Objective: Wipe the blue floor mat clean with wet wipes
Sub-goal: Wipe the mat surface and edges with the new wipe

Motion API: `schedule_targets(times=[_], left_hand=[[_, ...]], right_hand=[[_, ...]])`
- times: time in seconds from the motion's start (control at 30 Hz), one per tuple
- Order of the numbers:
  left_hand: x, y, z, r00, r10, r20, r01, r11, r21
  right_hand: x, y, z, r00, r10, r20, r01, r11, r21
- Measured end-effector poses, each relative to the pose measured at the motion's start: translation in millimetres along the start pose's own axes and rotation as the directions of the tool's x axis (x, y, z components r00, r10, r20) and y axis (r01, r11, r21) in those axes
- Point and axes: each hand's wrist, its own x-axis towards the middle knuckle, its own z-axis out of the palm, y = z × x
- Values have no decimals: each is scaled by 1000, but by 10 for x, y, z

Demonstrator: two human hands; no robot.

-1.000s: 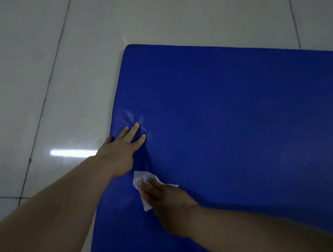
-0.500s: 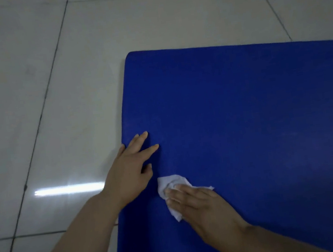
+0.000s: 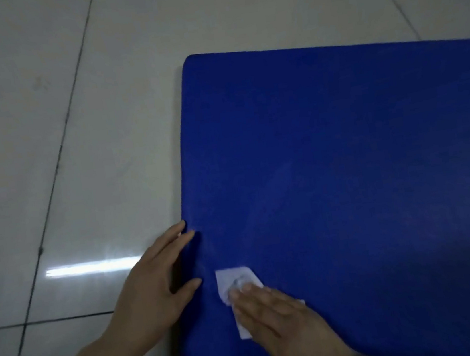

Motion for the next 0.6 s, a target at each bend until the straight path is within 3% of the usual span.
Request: schedule_targets(times=[0.03, 0.1, 0.13, 0.2, 0.23, 0.27, 0.3, 0.37, 0.43, 0.47, 0.5, 0.6], left_hand=[[0, 4, 3, 1000, 8, -4, -8, 999, 35], [4, 37, -9, 1000, 7, -12, -6, 998, 70], [9, 55, -19, 1000, -11, -5, 12, 997, 74], [13, 90, -35, 999, -33, 13, 32, 997, 74], [16, 107, -54, 999, -34, 12, 33, 997, 69], [20, 126, -77, 999, -41, -2, 41, 998, 56], [23, 142, -104, 998, -50, -35, 51, 998, 41], [18, 150, -143, 988, -50, -149, 53, 998, 20], [-9, 161, -147, 976, -66, -206, 61, 998, -31], [-22, 168, -142, 978, -75, -197, 67, 997, -50], [-35, 167, -125, 981, -64, -180, 58, 997, -43], [-75, 169, -53, 991, -15, -130, 15, 1000, -1]], right_hand=[[-47, -22, -90, 1000, 2, 21, -1, 1000, -19], [127, 231, -257, 997, -13, -79, 5, 994, -109], [305, 419, -285, 987, 35, -155, -54, 992, -117], [671, 626, -350, 956, 235, -178, -244, 969, -34], [868, 589, -400, 933, 319, -164, -340, 932, -123], [1039, 507, -398, 941, 307, -141, -335, 906, -258], [1097, 366, -417, 977, 209, -36, -200, 857, -475], [943, 11, -356, 993, 16, 114, 64, 748, -660], [670, -245, -271, 979, -37, 199, 116, 907, -404], [576, -270, -270, 988, -103, 117, 124, 974, -192], [538, -191, -364, 993, -69, 101, 72, 997, -33], [564, 348, -453, 989, 151, 5, -151, 988, -23]])
